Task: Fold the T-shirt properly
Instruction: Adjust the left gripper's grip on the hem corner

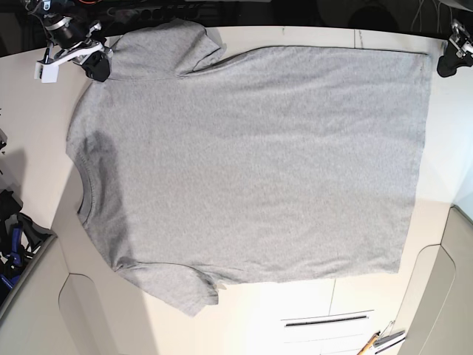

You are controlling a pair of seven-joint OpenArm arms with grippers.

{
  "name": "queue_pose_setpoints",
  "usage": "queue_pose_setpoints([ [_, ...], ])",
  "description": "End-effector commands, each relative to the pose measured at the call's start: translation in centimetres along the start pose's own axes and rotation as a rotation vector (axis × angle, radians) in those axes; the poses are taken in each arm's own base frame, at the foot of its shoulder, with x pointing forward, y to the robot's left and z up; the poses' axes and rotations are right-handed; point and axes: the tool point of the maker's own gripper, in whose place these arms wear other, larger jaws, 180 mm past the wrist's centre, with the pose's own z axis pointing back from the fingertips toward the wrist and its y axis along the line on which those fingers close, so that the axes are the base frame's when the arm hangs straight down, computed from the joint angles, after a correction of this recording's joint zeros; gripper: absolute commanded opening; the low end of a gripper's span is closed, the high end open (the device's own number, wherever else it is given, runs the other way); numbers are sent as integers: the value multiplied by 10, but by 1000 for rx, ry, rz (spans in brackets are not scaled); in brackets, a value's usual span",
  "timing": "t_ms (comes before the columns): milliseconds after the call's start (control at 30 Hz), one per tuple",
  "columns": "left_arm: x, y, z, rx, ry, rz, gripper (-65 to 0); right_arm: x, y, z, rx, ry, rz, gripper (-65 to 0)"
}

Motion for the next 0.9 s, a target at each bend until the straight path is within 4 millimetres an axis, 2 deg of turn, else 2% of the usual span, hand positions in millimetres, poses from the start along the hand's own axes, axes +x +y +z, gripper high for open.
queue_pose_setpoints([
  [0, -10, 3, 0, 22, 67, -23, -285, 5, 1, 3, 2, -15, 14, -650],
  [100, -25, -3, -9, 3, 118, -28, -285, 5, 1, 3, 2, -15, 14, -650],
  [333, -45, -9, -15, -18, 196, -33, -285, 5, 1, 3, 2, -15, 14, -650],
  [600, -47, -10, -16, -20, 202, -35, -292, 5, 1, 3, 2, -15, 14, -650],
  [667, -47, -10, -16, -20, 202, -35, -344, 5, 1, 3, 2, -15, 14, -650],
  [700, -47, -10, -16, -20, 201, -35, -391, 5, 1, 3, 2, -15, 14, -650],
  [833, -43, -16, -17, -52, 179, -23, -650, 5, 1, 3, 2, -15, 14, -650],
  [867, -41, -18, -17, -59, 172, -17, -650, 4, 1, 3, 2, -11, 14, -650],
])
